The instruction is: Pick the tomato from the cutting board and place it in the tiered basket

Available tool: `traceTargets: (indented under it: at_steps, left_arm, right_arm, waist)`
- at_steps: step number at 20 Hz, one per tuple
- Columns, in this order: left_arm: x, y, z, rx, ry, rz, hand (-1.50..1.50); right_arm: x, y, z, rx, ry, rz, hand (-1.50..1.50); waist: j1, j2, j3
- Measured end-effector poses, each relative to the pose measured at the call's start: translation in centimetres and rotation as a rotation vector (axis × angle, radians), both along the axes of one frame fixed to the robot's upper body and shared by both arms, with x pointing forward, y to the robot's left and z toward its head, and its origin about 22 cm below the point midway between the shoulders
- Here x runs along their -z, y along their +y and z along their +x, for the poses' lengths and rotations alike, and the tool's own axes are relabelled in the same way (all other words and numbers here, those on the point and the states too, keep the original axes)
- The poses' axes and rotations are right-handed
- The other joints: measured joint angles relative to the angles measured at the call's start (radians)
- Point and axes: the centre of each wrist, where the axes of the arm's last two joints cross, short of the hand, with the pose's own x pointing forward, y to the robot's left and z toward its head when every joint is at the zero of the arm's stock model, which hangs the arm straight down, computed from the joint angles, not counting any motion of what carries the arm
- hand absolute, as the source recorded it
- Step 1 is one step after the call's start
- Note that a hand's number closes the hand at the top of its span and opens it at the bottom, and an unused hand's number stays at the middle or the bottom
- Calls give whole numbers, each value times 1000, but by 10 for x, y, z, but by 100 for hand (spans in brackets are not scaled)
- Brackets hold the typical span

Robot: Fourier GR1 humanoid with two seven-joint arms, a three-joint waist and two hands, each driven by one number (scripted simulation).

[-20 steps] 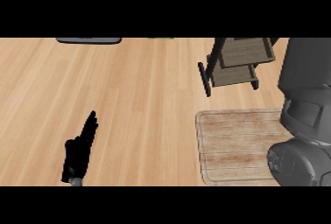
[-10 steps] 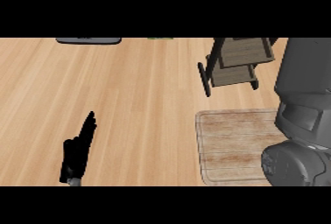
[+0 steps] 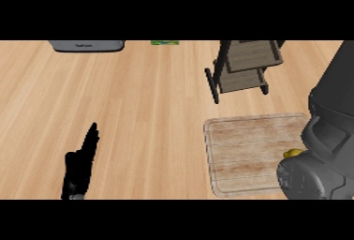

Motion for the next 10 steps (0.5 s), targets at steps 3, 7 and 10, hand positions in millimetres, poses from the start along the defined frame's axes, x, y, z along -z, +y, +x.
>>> traceTargets:
  at_steps: [3, 7, 10]
  left_arm:
    - [3, -1, -3, -14, 4, -1, 0]
    - [2, 7, -5, -21, 18, 4, 0]
    - [4, 3, -7, -25, 27, -2, 0]
  right_arm:
    - [-15, 0, -31, 77, -72, 9, -150]
    - [-31, 5, -78, 130, -134, 12, -150]
    - [-36, 5, -115, 148, -152, 13, -150]
  waist:
    - [-11, -8, 0]
    - [-16, -17, -1]
    - [-23, -22, -1]
